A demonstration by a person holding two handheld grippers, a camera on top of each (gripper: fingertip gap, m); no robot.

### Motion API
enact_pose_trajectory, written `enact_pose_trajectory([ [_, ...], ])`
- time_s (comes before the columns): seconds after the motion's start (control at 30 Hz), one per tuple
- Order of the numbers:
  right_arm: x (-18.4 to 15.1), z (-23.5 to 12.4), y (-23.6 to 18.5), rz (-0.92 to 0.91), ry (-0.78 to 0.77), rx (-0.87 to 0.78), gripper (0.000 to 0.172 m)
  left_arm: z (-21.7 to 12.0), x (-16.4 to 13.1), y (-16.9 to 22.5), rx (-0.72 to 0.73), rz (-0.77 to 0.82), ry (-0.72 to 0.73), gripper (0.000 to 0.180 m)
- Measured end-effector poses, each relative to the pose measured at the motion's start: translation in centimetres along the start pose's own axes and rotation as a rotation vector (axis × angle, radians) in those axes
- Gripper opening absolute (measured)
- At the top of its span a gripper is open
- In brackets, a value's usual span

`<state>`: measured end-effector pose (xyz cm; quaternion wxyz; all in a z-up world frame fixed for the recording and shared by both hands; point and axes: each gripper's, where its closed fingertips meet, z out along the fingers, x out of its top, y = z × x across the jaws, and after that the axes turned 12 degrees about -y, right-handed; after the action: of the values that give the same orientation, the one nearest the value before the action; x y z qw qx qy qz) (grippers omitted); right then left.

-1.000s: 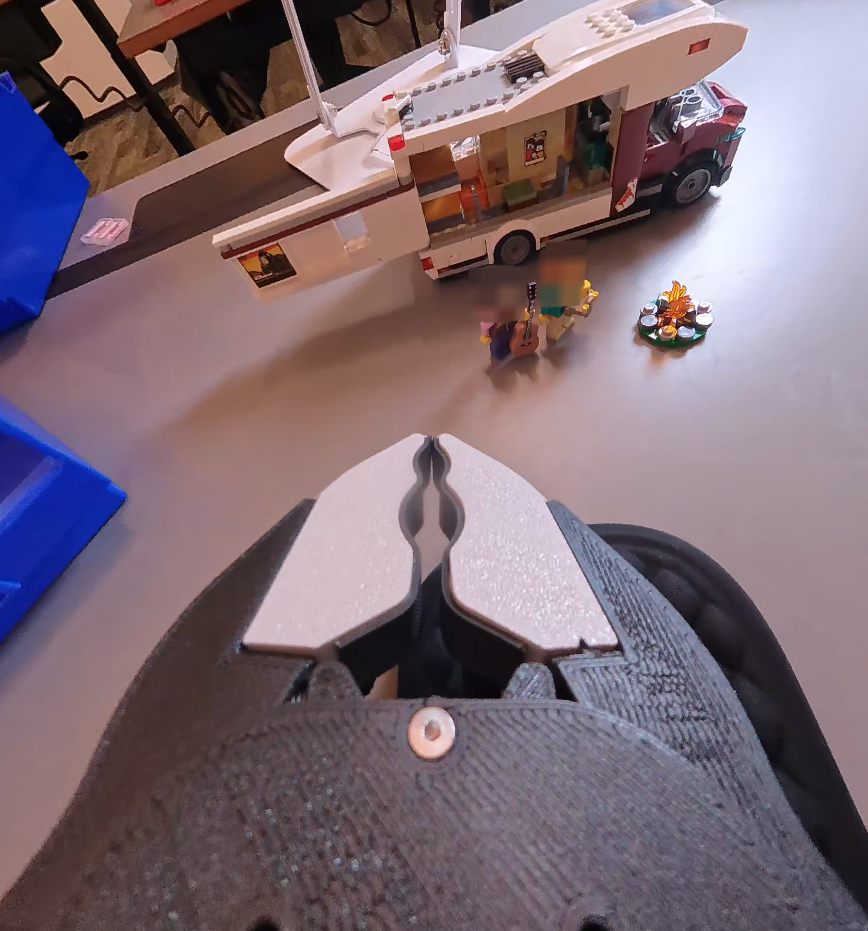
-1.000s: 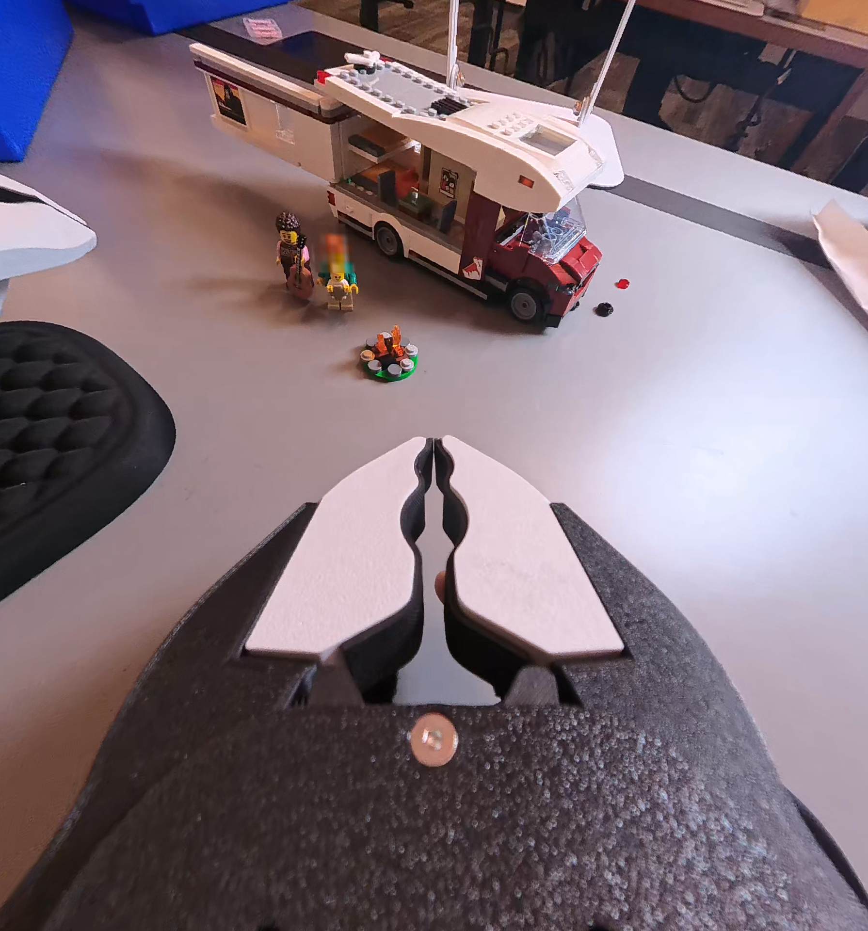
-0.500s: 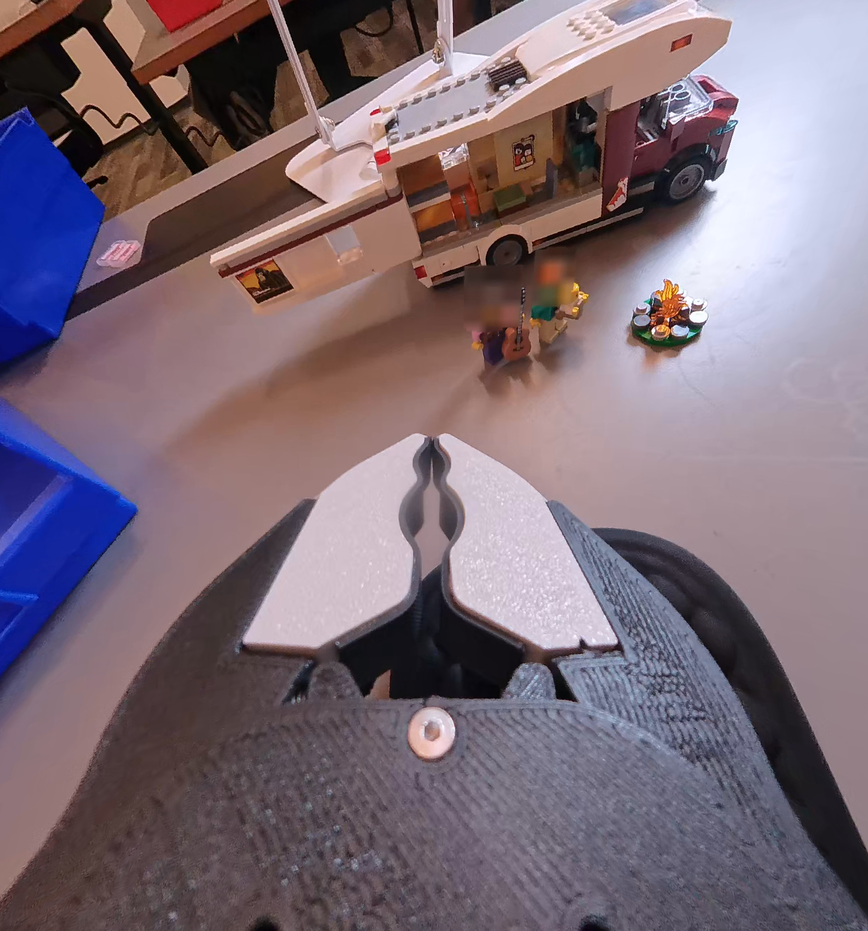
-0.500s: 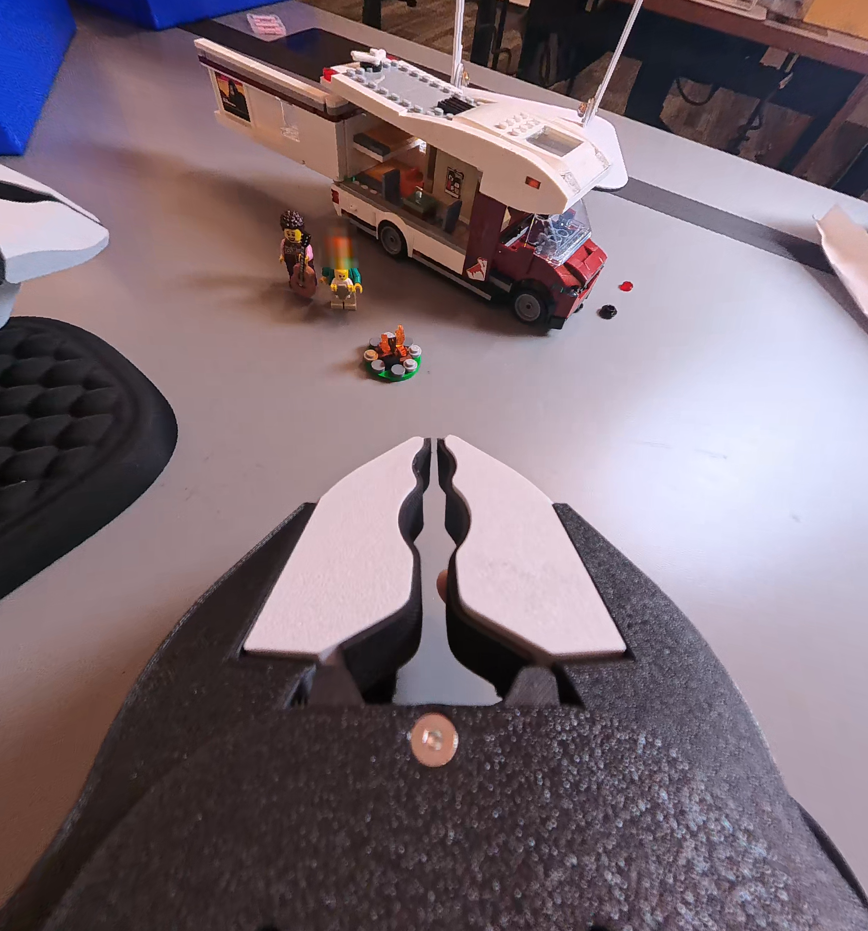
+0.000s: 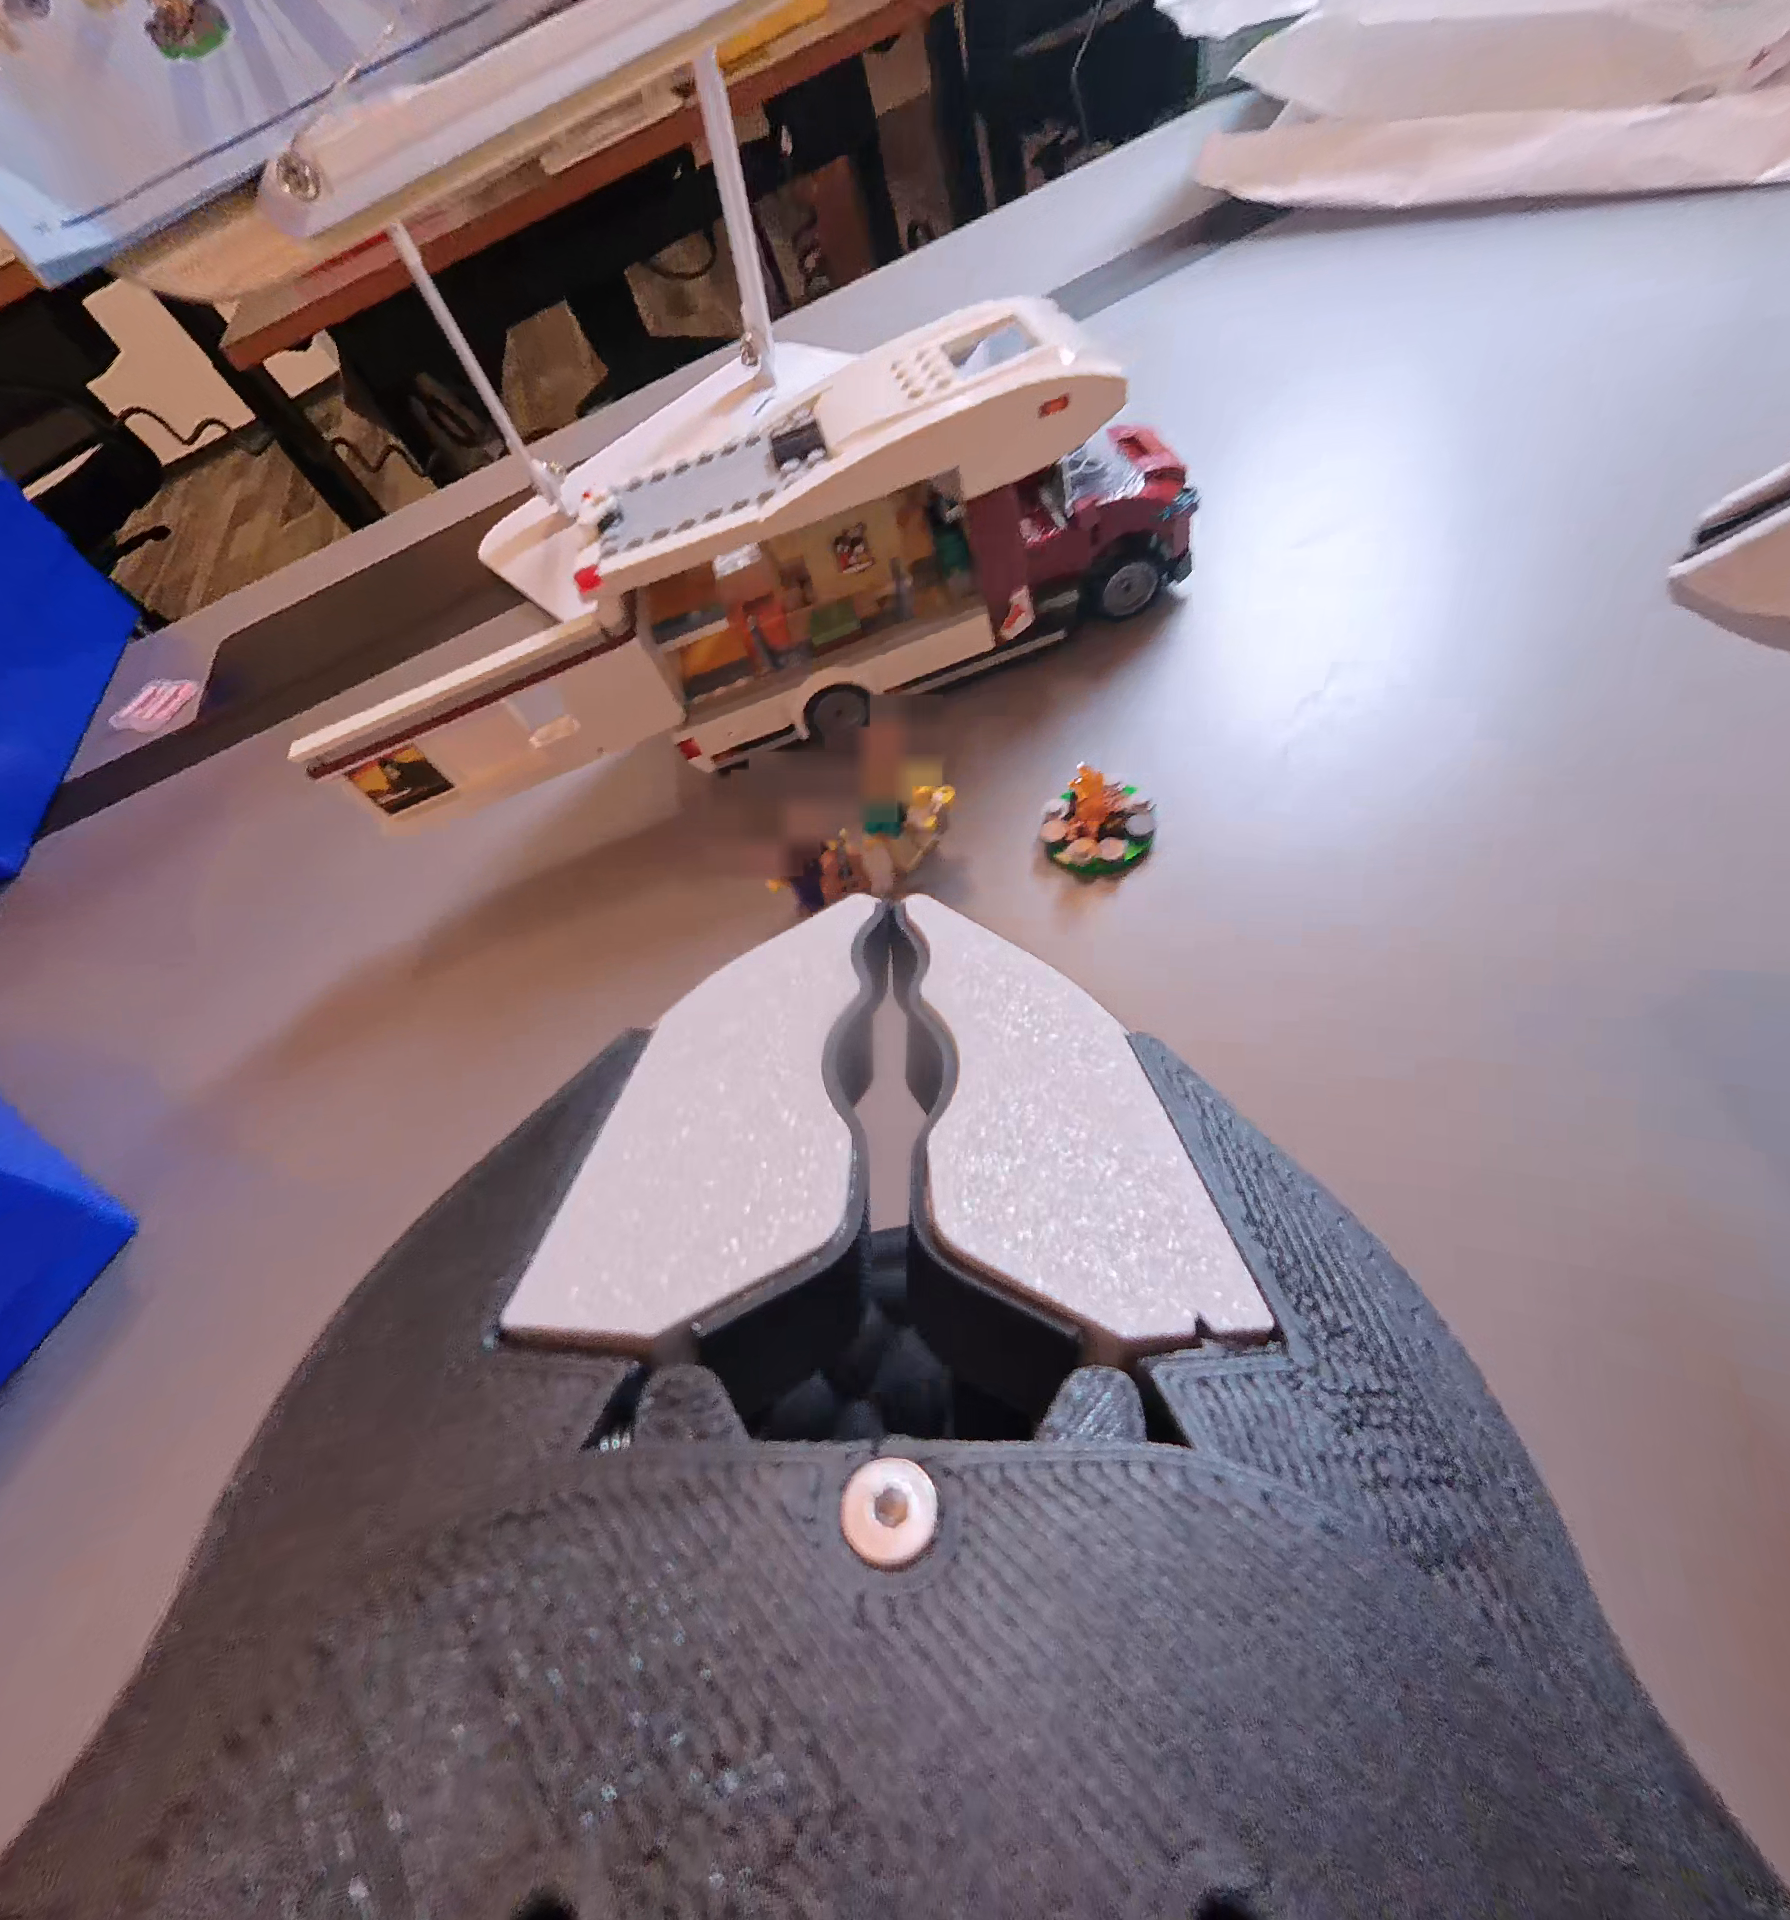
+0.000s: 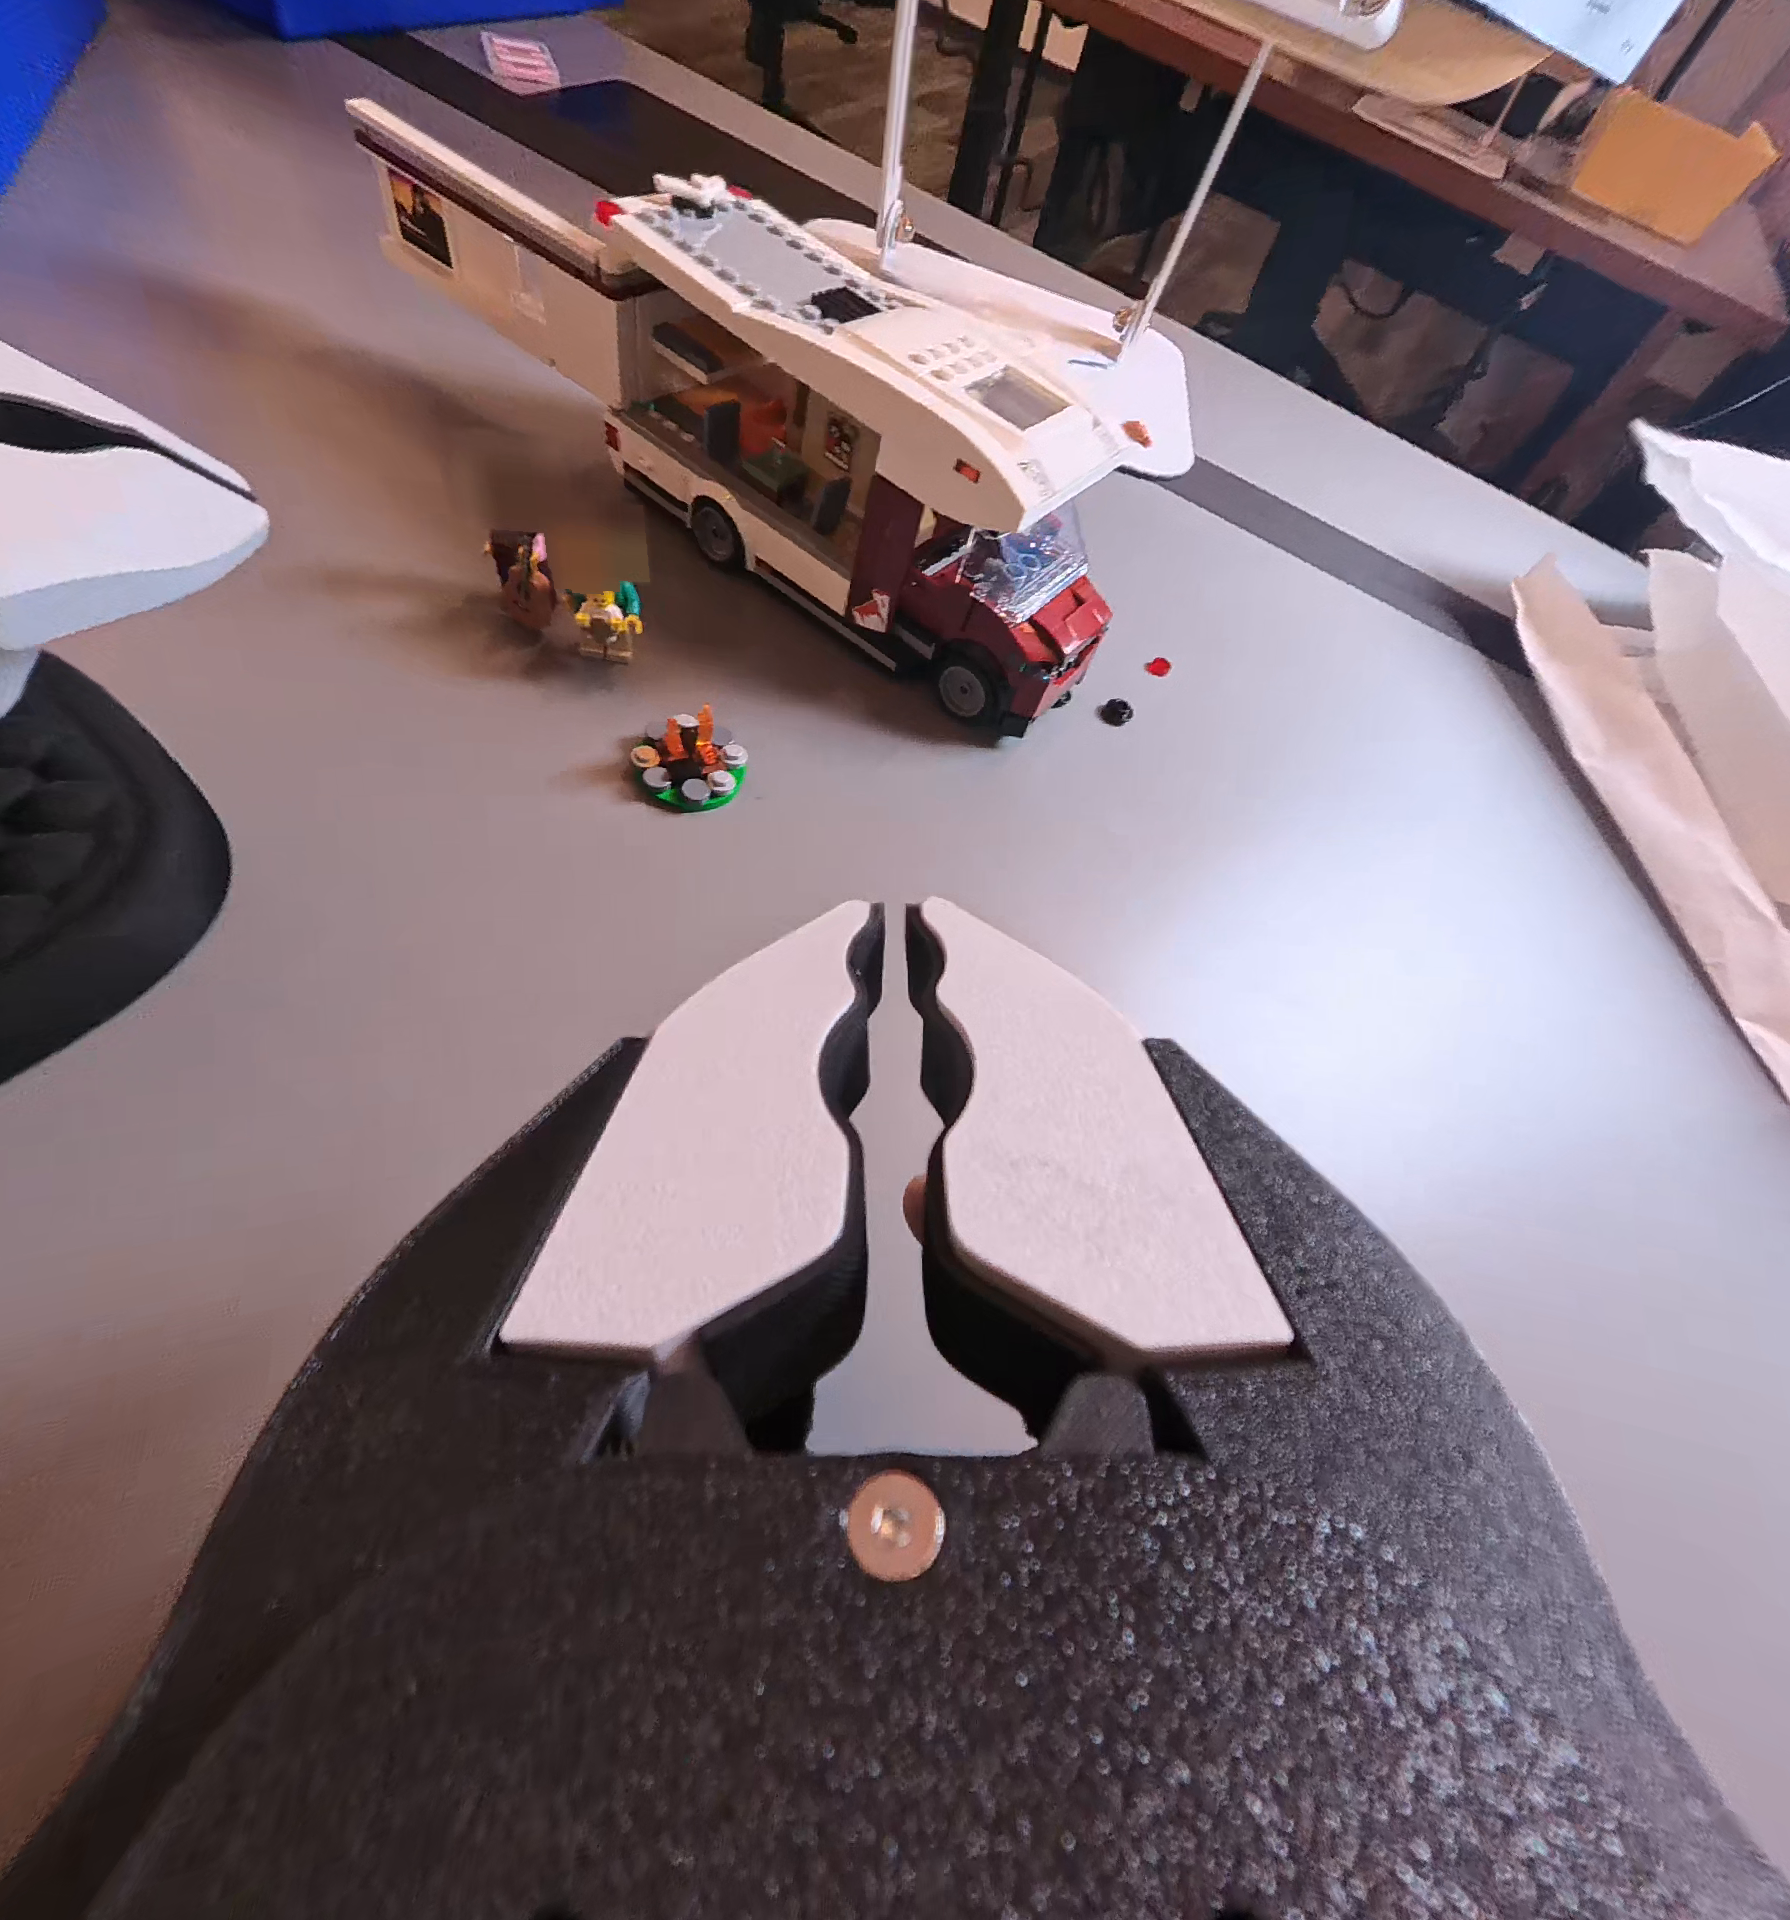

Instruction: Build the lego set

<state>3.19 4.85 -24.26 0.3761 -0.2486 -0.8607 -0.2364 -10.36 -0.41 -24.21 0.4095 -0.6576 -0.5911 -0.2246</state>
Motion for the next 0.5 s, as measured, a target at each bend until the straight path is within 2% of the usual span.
enact_pose_trajectory([
  [0.3,0.5,1.2,2.5,-0.068,0.031,0.025,0.006,-0.2,2.5,4.0,-0.067,-0.047,0.094,0.0],
  [0.5,0.4,2.6,3.4,-0.072,0.018,0.078,0.007,0.9,1.9,5.0,-0.094,-0.113,0.074,0.0],
])
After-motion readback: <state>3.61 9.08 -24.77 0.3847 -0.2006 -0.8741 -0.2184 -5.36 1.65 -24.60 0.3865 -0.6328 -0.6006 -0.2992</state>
